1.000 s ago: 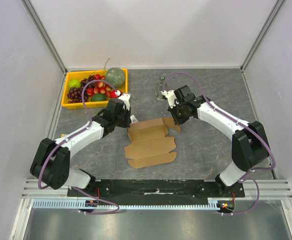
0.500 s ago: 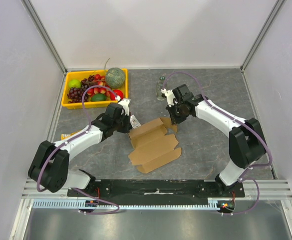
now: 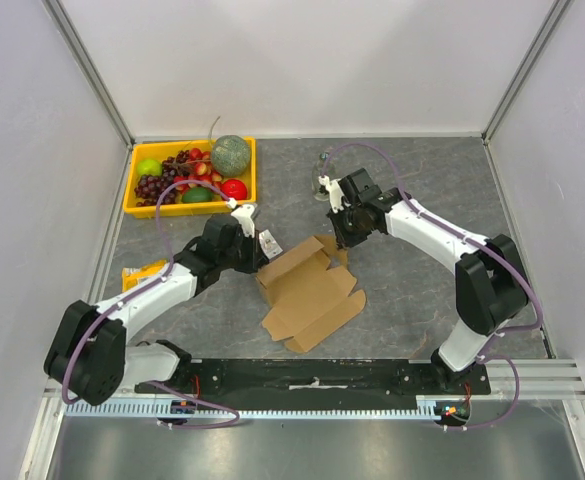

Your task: Fold the paper box

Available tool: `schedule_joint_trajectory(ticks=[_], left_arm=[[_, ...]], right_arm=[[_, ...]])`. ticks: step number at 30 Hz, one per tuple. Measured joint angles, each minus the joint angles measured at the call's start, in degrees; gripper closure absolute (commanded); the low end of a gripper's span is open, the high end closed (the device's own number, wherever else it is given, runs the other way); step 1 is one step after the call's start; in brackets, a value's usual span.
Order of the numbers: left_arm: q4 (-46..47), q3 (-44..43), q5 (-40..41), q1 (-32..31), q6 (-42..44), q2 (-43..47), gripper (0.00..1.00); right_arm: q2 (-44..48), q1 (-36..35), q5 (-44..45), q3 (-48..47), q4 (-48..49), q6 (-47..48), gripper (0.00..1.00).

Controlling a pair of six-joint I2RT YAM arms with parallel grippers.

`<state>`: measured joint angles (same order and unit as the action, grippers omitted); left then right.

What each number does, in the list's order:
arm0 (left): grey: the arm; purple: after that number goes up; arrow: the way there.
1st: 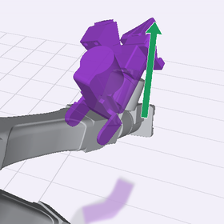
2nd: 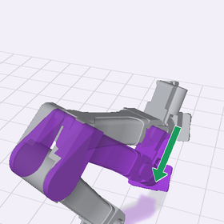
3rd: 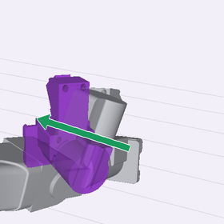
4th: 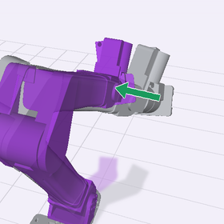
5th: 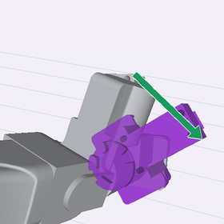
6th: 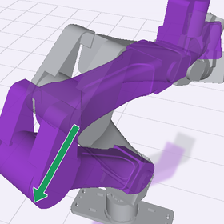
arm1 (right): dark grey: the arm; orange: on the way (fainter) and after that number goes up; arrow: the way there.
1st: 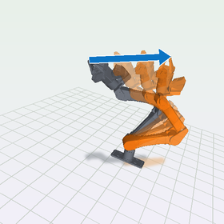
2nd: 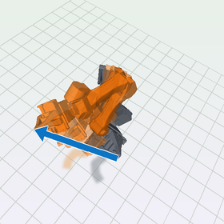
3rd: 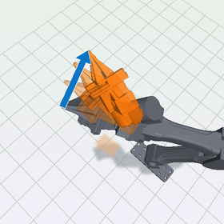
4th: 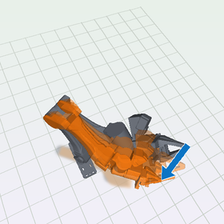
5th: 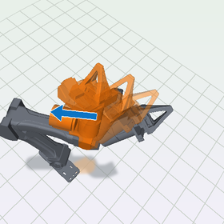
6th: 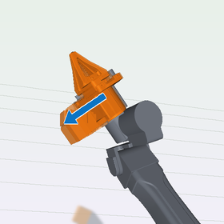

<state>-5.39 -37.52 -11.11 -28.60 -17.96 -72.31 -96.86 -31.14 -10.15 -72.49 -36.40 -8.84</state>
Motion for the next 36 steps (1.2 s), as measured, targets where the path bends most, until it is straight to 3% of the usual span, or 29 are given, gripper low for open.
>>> schedule_joint_trajectory(ticks=[10, 23, 36], left_arm=[[2.95, 4.24, -3.06, -0.50, -1.75, 3.39, 0.98], [5.11, 6.34, -5.33, -1.07, -2.19, 4.07, 0.98], [5.60, 6.73, -3.67, -1.14, -2.19, 11.52, 0.98]], right_arm=[[-0.59, -3.15, 3.04, 0.57, 1.79, -0.61, 1.00], [5.90, -9.07, 11.28, 10.88, 11.58, -3.02, 1.00], [12.83, -11.52, 15.52, 19.65, 20.33, -3.02, 1.00]])
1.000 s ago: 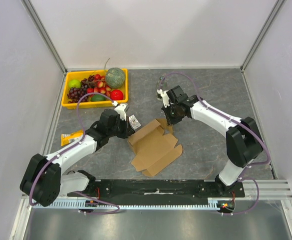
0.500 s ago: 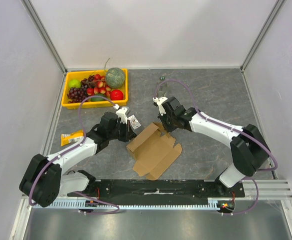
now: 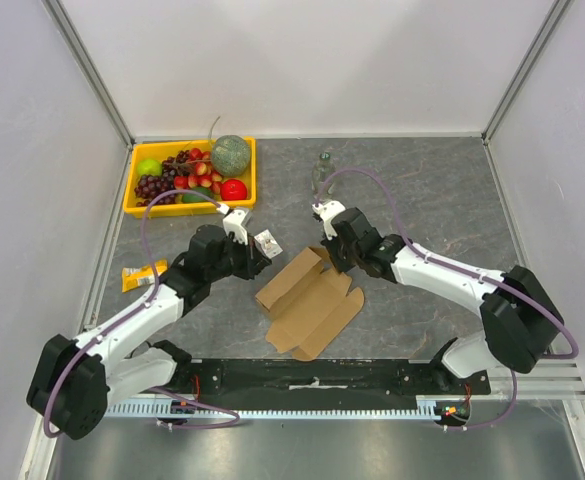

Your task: Fold the paper box

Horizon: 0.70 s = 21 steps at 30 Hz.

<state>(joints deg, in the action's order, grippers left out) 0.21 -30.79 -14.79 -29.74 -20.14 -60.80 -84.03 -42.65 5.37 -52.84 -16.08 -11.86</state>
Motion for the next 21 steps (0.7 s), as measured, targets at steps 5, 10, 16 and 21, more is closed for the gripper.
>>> schedule_joint_trajectory(ticks=[5, 10, 16, 21], left_arm=[[1.75, 0.00, -0.61, -0.13, 0.02, 3.61, 0.98], [4.00, 0.00, -2.29, -2.21, 0.09, 4.76, 0.98], [4.87, -0.59, -2.21, -8.17, 1.11, 0.76, 0.98], [4.83, -1.42, -1.09, -12.31, 2.03, -3.21, 0.98]], right_arm=[[0.90, -0.37, 0.55, 2.16, 2.60, -0.22, 1.00], [0.90, -1.03, 0.57, 2.43, 3.72, -0.44, 1.00], [0.85, -1.66, 0.52, 2.60, 5.14, -0.61, 1.00], [0.85, -1.77, 0.50, 2.82, 5.57, -0.66, 1.00]])
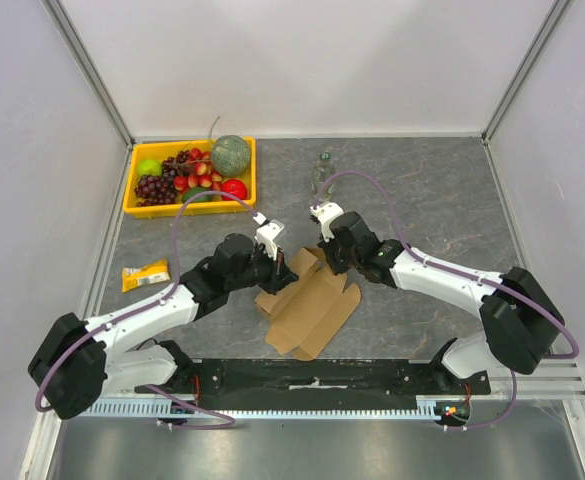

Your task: Fold the paper box

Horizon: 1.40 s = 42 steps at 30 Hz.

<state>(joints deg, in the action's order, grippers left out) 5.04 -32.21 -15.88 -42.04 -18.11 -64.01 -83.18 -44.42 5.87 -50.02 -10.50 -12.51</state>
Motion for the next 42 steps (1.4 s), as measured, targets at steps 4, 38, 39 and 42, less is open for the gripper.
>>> schedule_joint_trajectory(ticks=[4, 38, 39, 42], left_arm=[[-0.15, -0.50, 1.53, -1.18, 0.92, -1.14, 0.98], [-1.53, -1.79, 14.29, -1.81, 3.72, 0.52, 0.43], [-1.57, -1.92, 14.34, -1.81, 3.80, 0.48, 0.43], [-1.51, -2.14, 14.34, -1.79, 3.93, -0.09, 0.43]], right_arm=[[0.00, 0.02, -0.22, 0.02, 0.17, -0.15, 1.00], [-0.02, 0.00, -3.10, 0.92, 0.44, -0.57, 1.00], [-0.02, 0.00, -3.15, 0.92, 0.44, -0.57, 1.00], [-0.02, 0.00, -3.30, 0.94, 0.44, -0.57, 1.00]])
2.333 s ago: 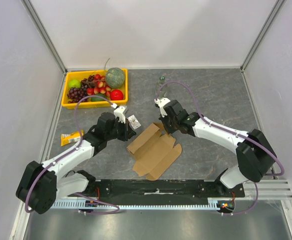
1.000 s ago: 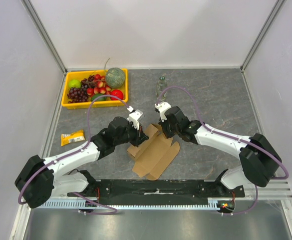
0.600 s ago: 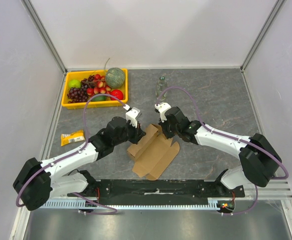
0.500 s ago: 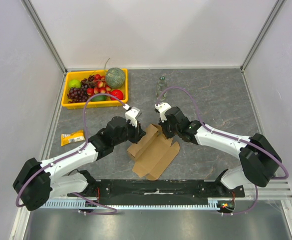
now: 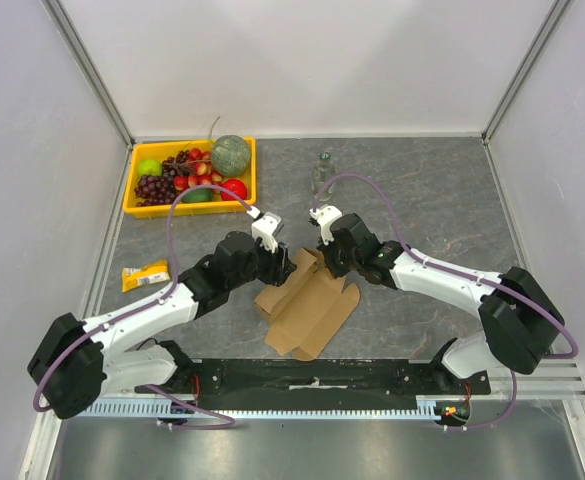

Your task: Fold the paper box

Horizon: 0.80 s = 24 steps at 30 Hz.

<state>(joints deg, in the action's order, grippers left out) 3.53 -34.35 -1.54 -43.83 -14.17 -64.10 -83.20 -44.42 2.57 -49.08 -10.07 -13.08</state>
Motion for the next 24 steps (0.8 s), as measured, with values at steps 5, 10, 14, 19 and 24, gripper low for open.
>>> schedule_joint_trajectory(ticks=[5, 10, 14, 19, 24], left_arm=[[0.04, 0.00, -0.07, 0.26, 0.09, -2.01, 0.43], [0.17, 0.02, -0.59, 0.37, 0.09, -3.13, 0.44], [1.09, 0.02, -1.38, 0.37, 0.09, -3.45, 0.45], [1.44, 0.42, -1.81, 0.37, 0.09, -4.00, 0.50], [1.88, 0.66, -2.54, 0.37, 0.09, -5.33, 0.51]], right_arm=[[0.00, 0.00, -0.61, 0.35, 0.07, -0.02, 1.00], [0.00, 0.00, -1.22, 0.57, 0.11, -0.04, 1.00], [0.00, 0.00, -1.57, 0.57, 0.11, -0.61, 1.00], [0.00, 0.00, -2.80, 0.57, 0.11, -1.92, 1.00], [0.00, 0.02, -3.72, 0.63, 0.07, -2.84, 1.00]])
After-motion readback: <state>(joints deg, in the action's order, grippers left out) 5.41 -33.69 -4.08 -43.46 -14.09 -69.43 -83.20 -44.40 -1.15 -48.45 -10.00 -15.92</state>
